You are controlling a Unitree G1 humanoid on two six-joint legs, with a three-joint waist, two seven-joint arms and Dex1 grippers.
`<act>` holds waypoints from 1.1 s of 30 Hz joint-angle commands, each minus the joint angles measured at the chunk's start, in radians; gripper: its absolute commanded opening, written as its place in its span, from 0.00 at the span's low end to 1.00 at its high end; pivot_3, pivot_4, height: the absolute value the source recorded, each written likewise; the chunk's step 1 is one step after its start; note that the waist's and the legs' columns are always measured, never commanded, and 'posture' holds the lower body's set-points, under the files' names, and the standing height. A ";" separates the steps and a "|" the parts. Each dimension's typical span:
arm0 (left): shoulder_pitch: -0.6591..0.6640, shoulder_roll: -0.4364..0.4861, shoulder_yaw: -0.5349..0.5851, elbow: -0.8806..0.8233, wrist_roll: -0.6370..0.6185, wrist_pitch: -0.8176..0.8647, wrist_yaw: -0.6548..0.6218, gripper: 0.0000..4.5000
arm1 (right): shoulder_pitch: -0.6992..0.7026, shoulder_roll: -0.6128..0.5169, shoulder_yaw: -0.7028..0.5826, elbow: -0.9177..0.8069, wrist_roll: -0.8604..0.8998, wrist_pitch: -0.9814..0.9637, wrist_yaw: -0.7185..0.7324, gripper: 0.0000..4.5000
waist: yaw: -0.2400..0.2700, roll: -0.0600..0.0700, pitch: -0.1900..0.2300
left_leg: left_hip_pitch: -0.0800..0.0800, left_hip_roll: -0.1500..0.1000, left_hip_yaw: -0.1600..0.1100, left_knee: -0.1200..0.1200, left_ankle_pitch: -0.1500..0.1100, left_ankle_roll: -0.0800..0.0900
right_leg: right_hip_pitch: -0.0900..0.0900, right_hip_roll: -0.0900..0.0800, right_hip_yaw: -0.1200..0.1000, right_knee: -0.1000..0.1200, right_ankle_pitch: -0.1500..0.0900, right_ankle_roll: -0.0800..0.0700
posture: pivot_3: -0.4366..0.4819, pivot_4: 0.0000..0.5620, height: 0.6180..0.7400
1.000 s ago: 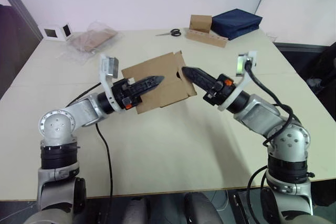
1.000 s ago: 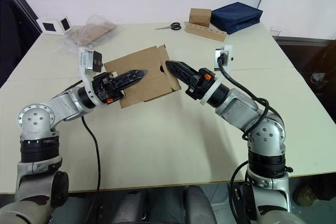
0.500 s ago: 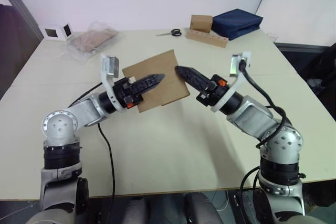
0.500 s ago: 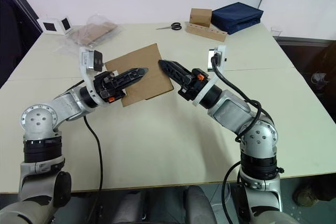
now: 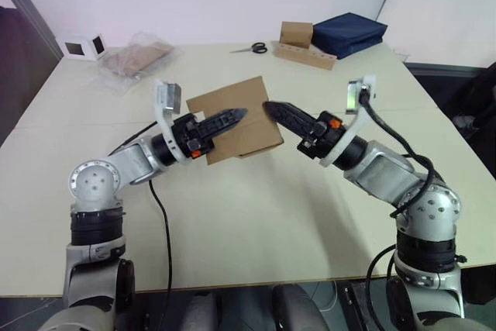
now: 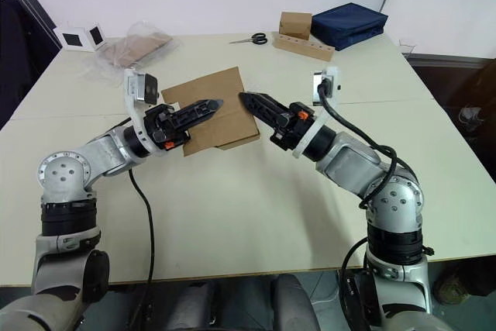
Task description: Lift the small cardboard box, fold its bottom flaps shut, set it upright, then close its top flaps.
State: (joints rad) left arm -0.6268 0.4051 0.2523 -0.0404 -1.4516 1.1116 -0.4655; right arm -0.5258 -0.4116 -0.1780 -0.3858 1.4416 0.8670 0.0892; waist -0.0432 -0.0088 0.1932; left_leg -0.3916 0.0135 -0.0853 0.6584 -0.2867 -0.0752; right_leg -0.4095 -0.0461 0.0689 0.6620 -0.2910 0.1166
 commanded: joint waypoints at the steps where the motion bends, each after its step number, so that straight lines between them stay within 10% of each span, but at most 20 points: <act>1: -0.018 0.017 0.022 -0.028 -0.029 -0.003 -0.005 0.00 | -0.006 -0.024 -0.076 0.012 0.077 -0.026 0.007 0.18 | 0.000 0.000 0.000 | 0.000 0.000 0.000 0.000 0.000 0.000 | 0.000 0.000 0.000 0.000 0.000 0.000 | 0.48 0.27 1.00; 7: -0.029 0.027 0.015 -0.027 -0.033 0.000 -0.007 0.00 | 0.033 -0.041 -0.074 0.039 0.014 -0.037 0.015 0.00 | 0.000 0.000 0.000 | 0.000 0.000 0.000 0.000 0.000 0.000 | 0.000 0.000 0.000 0.000 0.000 0.000 | 0.48 0.27 1.00; 24: -0.069 0.060 -0.004 0.002 -0.008 0.032 -0.037 0.00 | 0.048 0.015 0.094 -0.078 -0.174 -0.034 0.065 0.00 | 0.001 0.000 0.001 | 0.000 0.000 0.000 -0.007 0.002 -0.003 | -0.002 0.000 0.000 -0.002 0.000 0.000 | 0.48 0.27 1.00; 33: -0.389 0.393 -0.420 0.050 0.521 0.000 -0.359 0.00 | 0.118 -0.375 0.121 -0.103 -0.528 -0.101 0.398 0.00 | 0.002 -0.002 0.004 | 0.000 -0.001 0.000 -0.010 0.002 -0.003 | -0.001 0.000 0.000 -0.008 0.000 0.000 | 0.48 0.27 1.00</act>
State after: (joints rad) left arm -0.9278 0.7517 -0.0674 -0.0047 -1.0646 1.1599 -0.7053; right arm -0.4009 -0.7579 -0.0734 -0.4326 0.9588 0.7972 0.4159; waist -0.0414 -0.0112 0.1974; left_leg -0.3920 0.0128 -0.0850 0.6477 -0.2848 -0.0783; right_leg -0.4108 -0.0457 0.0686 0.6534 -0.2909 0.1167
